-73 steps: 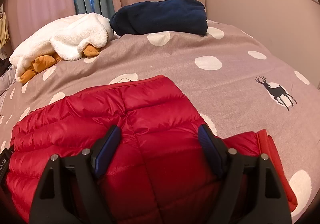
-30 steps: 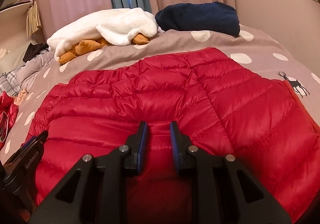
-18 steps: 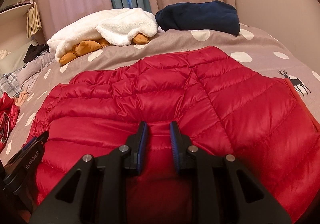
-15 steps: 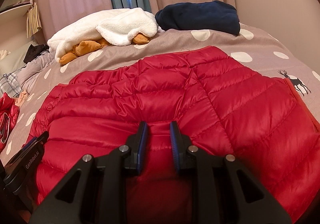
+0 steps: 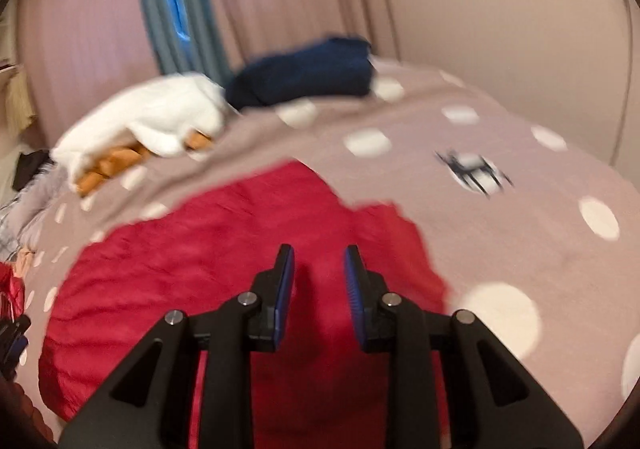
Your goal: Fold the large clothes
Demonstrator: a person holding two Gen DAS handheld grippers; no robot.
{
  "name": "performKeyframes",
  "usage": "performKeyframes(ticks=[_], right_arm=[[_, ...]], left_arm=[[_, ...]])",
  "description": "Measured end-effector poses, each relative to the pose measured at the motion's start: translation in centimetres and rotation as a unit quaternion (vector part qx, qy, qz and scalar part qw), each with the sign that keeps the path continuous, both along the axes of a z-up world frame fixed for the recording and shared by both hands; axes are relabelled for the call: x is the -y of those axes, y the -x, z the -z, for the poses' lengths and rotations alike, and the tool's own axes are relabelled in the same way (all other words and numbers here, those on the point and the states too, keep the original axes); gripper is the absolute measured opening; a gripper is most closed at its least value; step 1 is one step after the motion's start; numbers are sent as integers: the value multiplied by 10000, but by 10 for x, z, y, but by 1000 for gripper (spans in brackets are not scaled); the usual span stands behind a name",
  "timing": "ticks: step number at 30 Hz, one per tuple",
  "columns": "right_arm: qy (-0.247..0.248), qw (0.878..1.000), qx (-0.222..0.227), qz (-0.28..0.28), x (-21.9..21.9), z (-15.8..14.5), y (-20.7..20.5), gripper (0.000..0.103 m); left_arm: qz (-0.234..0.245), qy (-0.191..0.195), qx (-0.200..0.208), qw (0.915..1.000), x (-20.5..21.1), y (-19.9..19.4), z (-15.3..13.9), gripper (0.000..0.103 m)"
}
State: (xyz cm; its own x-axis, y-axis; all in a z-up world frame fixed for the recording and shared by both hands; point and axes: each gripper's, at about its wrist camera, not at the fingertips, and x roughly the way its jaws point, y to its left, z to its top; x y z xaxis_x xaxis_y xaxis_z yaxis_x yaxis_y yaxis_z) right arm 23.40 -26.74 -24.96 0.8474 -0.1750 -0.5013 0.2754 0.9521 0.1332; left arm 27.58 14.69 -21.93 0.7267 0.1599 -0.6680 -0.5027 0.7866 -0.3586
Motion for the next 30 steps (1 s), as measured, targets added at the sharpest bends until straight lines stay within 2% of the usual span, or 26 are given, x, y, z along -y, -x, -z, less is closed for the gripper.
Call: performKeyframes(ticks=[2,4,7,11,13,14,17,18,19,22,23,24,27,30], right_arm=[[93,9994,-310,100,9,14,-3,21],[125,9987,-487,52,14,32,-1,22],[-58,9984,-551,-79,19,50,-2,21],[-504,9964,-659,-177,32,52,-7,22],[-319,9969,-710,-133,27,53,-8,22],[-46,9969,-785,-65,18,54,-9,22],[563,9939,-945,83,3,51,-14,24],[631,9933,-963,97,2,49,-12,24],[632,9931,-987,102,1,44,-9,23],[317,9958,-842,145,11,25,6,28],[186,9975,-663,167,11,15,15,28],[147,9981,-574,167,9,9,21,28],[179,9993,-340,-15,-8,-5,37,28],[203,9992,-344,-44,-19,-4,41,28]], left_arm=[[451,25,-410,9981,9,-12,25,41],[701,-367,-438,9959,23,-15,43,49],[646,-219,-468,9966,21,-18,43,52],[664,-389,-515,9957,27,-18,45,52],[660,-462,-544,9953,28,-18,46,53],[659,-479,-567,9951,28,-19,46,53],[567,-629,-625,9944,25,-18,40,53],[547,-682,-649,9941,25,-16,37,52],[540,-630,-595,9948,25,-10,30,50],[727,13,40,9973,24,13,4,50],[821,49,237,9963,29,19,-6,50],[912,-75,322,9953,37,22,-15,50],[1171,-414,346,9917,61,24,-18,50],[1220,-359,-8,9919,77,18,2,50]])
